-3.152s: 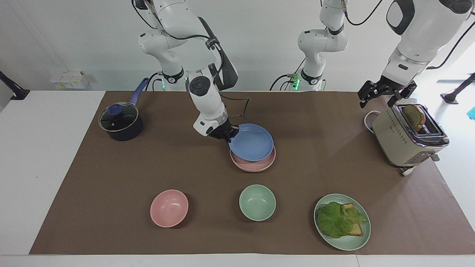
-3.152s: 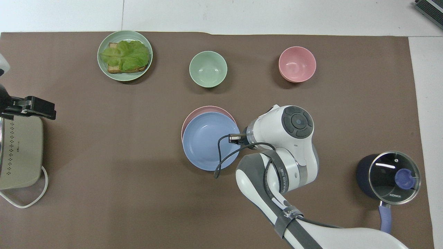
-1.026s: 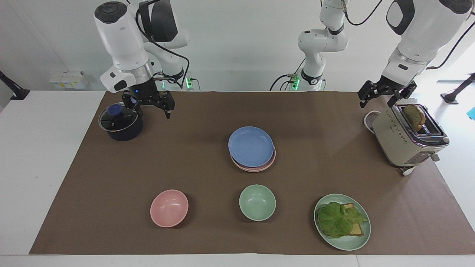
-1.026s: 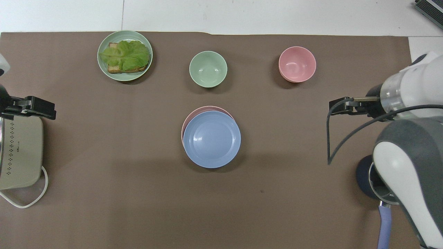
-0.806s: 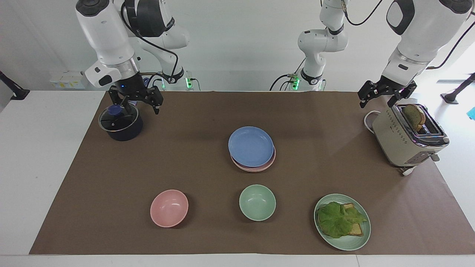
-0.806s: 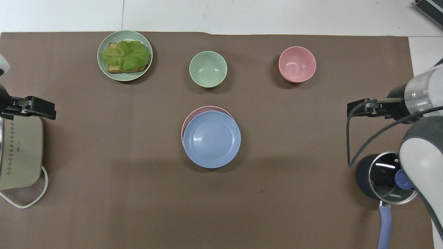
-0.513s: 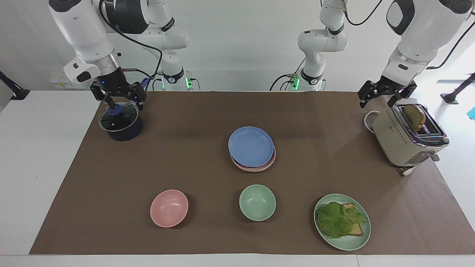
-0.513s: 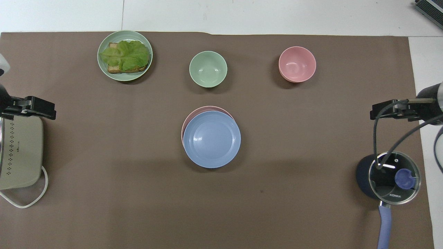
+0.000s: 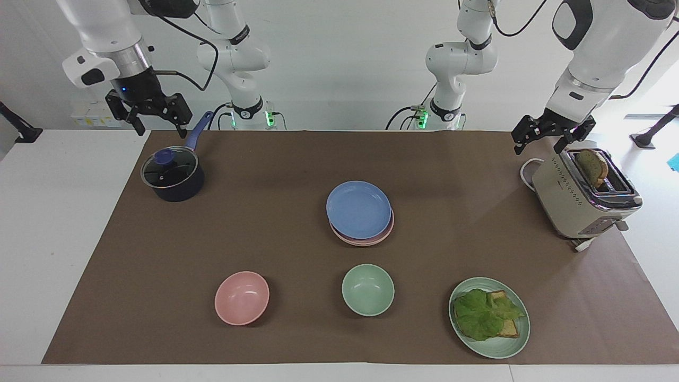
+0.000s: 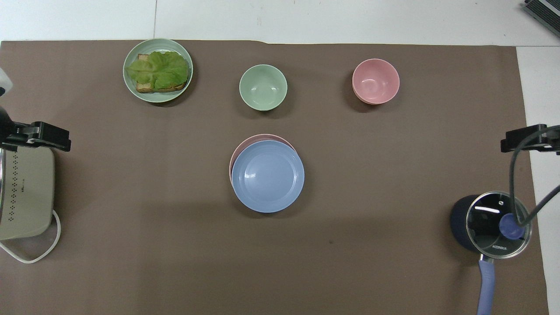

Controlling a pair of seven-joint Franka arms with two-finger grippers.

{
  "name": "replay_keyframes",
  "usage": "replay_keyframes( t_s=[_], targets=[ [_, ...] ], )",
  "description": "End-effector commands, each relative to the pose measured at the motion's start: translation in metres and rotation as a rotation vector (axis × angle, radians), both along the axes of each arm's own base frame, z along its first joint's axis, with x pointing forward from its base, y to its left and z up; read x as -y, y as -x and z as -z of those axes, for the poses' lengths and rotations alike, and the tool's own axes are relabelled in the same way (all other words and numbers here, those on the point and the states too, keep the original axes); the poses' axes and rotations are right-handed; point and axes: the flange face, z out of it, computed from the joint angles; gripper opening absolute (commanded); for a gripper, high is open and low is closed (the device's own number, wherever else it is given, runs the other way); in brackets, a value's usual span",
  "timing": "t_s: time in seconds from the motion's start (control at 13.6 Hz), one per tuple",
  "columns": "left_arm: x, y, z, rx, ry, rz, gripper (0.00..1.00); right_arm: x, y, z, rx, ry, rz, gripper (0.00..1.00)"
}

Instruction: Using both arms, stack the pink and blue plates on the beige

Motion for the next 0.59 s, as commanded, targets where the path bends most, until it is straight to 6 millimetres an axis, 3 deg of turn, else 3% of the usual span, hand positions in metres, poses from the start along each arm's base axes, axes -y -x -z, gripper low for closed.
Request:
replay_keyframes(
  t_s=[0.0,0.22,0.51],
  targets=[
    [-0.002,0.003,-0.002,-0.005,-0.010,0.010,1.00,-0.006,0.010,-0.003,-0.021,0.026,-0.031,1.00],
    [-0.002,0.003,-0.002,-0.005,-0.010,0.010,1.00,-0.008,0.010,-0.003,-0.022,0.009,-0.032,1.00],
    [-0.003,0.003,-0.002,-0.005,-0.010,0.008,1.00,-0.008,0.035,0.013,-0.020,0.018,-0.038,1.00]
  ],
)
